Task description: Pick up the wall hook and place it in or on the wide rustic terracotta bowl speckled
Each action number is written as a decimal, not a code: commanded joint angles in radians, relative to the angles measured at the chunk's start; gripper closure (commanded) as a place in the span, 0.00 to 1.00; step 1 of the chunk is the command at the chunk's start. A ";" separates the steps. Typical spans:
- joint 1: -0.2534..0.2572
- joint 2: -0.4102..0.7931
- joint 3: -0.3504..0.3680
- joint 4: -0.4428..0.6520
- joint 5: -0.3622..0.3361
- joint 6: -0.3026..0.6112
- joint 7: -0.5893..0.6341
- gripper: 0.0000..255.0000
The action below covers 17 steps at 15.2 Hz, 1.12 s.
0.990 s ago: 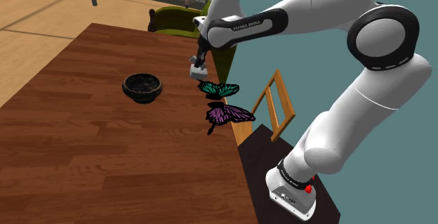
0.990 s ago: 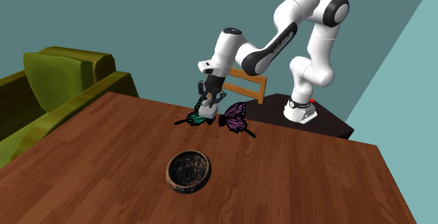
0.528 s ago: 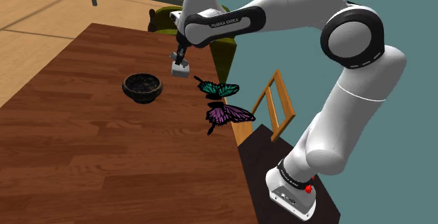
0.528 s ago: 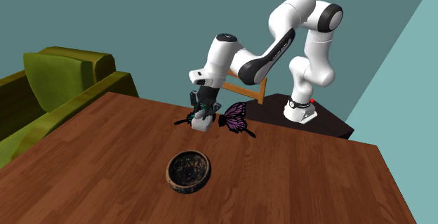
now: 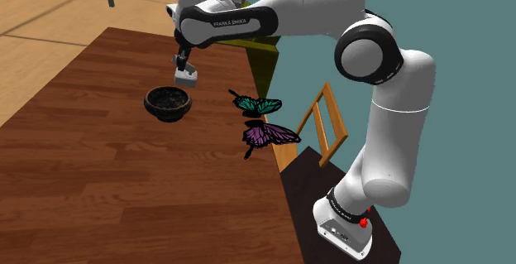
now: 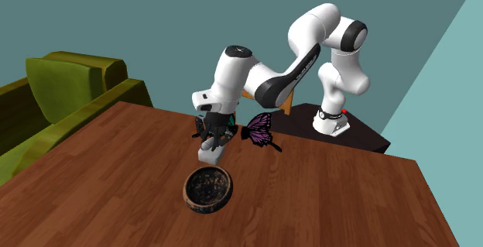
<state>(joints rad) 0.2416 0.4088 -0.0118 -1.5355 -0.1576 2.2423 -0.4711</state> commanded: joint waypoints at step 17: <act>0.052 0.228 0.002 0.204 -0.023 0.016 0.070 1.00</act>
<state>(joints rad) 0.2927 0.6332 -0.0088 -1.3239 -0.1788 2.2460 -0.4032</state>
